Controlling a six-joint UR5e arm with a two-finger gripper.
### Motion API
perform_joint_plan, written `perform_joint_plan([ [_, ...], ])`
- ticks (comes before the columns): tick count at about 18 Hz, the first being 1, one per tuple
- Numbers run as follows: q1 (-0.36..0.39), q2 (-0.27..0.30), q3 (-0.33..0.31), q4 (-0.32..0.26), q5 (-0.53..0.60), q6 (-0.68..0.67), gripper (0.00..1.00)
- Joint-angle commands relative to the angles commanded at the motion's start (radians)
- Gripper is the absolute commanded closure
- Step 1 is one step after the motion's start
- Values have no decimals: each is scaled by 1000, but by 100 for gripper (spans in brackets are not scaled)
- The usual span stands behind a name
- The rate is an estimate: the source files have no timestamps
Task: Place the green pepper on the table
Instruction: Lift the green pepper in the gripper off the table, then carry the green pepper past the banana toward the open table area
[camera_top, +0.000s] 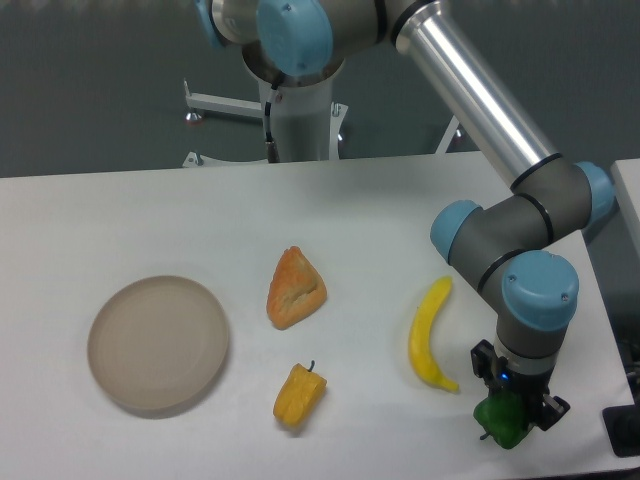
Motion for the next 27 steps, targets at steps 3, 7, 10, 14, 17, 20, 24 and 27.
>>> perform_joint_plan([
  [3, -3, 6, -11, 0, -2, 0, 68],
  [7, -6, 53, -53, -11, -8, 3, 68],
  [10, -11, 110, -115, -11, -15, 2, 68],
  [14, -37, 202, -204, -63, -14, -2, 68],
  [17, -49, 300, -317, -67, -40, -8, 68],
  [20, -38, 394, -458, -64, -84, 1, 68],
  [24, 12, 494, -630, -55, -104, 56, 68],
  [27, 64, 563, -750, -46, -132, 159, 68],
])
